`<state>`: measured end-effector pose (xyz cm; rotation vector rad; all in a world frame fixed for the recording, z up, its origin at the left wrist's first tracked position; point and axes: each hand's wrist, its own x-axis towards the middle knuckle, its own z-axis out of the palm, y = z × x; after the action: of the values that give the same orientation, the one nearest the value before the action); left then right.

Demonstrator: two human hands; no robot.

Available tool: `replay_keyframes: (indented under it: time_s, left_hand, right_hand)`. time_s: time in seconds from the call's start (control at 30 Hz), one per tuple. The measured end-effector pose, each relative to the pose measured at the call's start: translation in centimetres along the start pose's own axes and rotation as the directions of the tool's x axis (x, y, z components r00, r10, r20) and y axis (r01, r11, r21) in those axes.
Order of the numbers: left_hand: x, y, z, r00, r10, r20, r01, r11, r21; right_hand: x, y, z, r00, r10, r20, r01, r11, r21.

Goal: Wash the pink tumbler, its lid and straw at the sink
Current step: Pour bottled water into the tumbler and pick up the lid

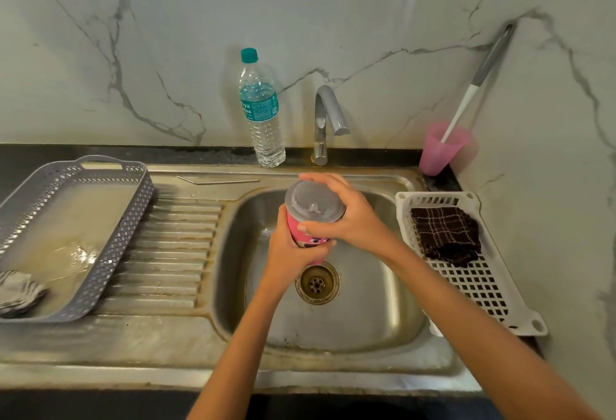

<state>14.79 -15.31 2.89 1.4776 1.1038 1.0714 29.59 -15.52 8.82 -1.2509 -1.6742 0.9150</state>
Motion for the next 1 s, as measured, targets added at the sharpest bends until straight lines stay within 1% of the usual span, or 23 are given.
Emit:
replay_keyframes:
  time_s: [0.17,0.3,0.4,0.47,0.53,0.63,0.7,0.8,0.83,0.93,0.97,1.0]
  left_hand:
    - [-0.1,0.5,0.2,1.000,-0.002,-0.030,0.003,0.999,0.040]
    - [-0.2,0.4,0.6,0.995,0.001,-0.096,0.006,0.997,0.074]
    - [-0.5,0.4,0.4,0.994,-0.002,-0.106,0.009,0.998,0.066]
    - [-0.7,0.4,0.0,0.994,-0.004,-0.108,0.012,0.997,0.072]
    - [-1.0,0.2,-0.5,0.993,-0.014,-0.116,0.024,0.996,0.083]
    - [-1.2,-0.7,-1.7,0.992,-0.037,-0.124,0.049,0.994,0.094]
    - [-1.3,-1.3,-3.0,0.988,-0.062,-0.140,0.072,0.995,0.064]
    - [-0.9,-2.1,-4.9,0.977,-0.072,-0.202,0.075,0.997,0.009]
    - [-0.7,-2.3,-5.5,0.972,-0.064,-0.227,0.066,0.998,0.001]
    - [0.7,-2.7,-7.8,0.953,-0.071,-0.294,0.068,0.998,-0.017]
    - [1.2,-3.0,-8.6,0.948,-0.077,-0.307,0.073,0.997,-0.025]
    - [1.7,-3.3,-9.3,0.945,-0.082,-0.317,0.075,0.997,-0.034]
  right_hand:
    - [-0.3,0.2,1.6,0.982,-0.005,-0.190,0.006,1.000,0.001]
    - [-0.7,-0.4,3.5,0.941,0.014,-0.338,-0.007,1.000,0.021]
    - [-1.0,-0.9,4.5,0.921,0.041,-0.388,-0.022,0.998,0.054]
    - [-1.3,-1.0,4.9,0.928,0.053,-0.370,-0.036,0.998,0.054]
    - [-1.4,-0.9,5.2,0.946,0.059,-0.320,-0.050,0.998,0.037]
    - [-1.0,-0.9,5.4,0.980,0.089,-0.178,-0.086,0.996,0.028]
    - [-0.1,-1.0,5.8,0.987,0.139,-0.082,-0.134,0.989,0.067]
    - [2.2,-1.3,7.0,0.975,0.218,0.041,-0.222,0.959,0.176]
    - [3.3,-1.2,7.4,0.969,0.242,0.043,-0.245,0.947,0.207]
    - [8.3,-0.3,8.4,0.950,0.305,-0.061,-0.285,0.932,0.223]
    - [10.1,0.4,8.8,0.949,0.303,-0.085,-0.286,0.943,0.168]
    - [11.7,1.3,9.3,0.953,0.288,-0.093,-0.282,0.957,0.071]
